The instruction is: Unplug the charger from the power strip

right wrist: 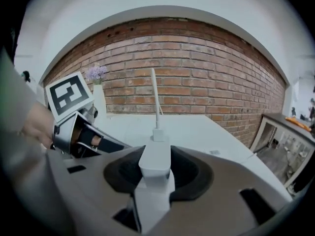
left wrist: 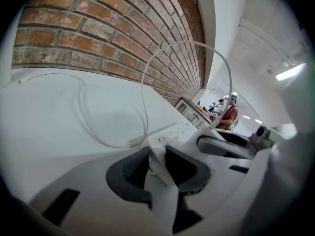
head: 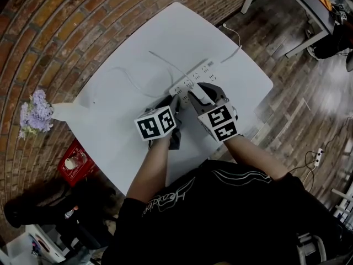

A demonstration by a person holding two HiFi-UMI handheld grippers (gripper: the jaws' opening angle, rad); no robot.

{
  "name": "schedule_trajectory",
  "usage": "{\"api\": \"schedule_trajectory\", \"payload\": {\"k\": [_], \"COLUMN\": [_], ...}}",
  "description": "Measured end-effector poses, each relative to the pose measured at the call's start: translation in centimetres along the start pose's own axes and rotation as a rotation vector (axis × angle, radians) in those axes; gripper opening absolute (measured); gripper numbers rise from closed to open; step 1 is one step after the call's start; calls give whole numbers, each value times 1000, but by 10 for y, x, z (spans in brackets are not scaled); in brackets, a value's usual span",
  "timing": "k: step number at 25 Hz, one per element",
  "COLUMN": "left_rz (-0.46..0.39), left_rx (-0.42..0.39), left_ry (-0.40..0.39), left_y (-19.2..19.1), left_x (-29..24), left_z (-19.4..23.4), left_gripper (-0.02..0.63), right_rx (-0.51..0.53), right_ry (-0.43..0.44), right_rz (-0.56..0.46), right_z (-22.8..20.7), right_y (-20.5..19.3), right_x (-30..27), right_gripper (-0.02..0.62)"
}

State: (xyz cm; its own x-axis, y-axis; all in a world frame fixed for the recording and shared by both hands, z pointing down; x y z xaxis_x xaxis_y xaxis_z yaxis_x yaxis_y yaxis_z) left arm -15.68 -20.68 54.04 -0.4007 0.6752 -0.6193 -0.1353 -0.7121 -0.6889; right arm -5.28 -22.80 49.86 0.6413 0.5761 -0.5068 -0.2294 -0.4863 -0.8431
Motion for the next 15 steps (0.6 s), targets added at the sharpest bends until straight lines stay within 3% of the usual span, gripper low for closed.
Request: {"api": "schedule_trajectory", "payload": {"k": [3,9,13,15], "left_rz": [5,1,1,-1], "left_rx": [3,-3,-11,-3], "left_ry": [5,2,5,8], "left_y": [-1,0,1,1], "left_x": [0,-1,-2,-2], "left_z": [1,-2,-2,-1], "left_gripper": [103,105,109,109], "right_rx": [25,-66,57,68], "right_ry": [-6,30,29,40], "right_rz": [0,6,-99,-140], "right_z": [2,-5,4,6], "right_y": [0,0,29,52], "right_x": [0,5,19,25], "right_gripper": [117,117,117,117]}}
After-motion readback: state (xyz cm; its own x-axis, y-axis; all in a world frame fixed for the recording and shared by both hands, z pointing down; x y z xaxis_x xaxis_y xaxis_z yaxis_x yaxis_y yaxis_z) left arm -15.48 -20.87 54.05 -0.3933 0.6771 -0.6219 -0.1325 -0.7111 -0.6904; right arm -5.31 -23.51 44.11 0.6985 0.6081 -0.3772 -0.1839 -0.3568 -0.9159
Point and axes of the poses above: the fingertips, and each gripper's own axes: x backward along the fingers, z to its left, y out of its top, the point moved 4 cm from there along x, backward along the fingers, and after that the axes turned 12 degrees about -x, right-handed, at the moved point
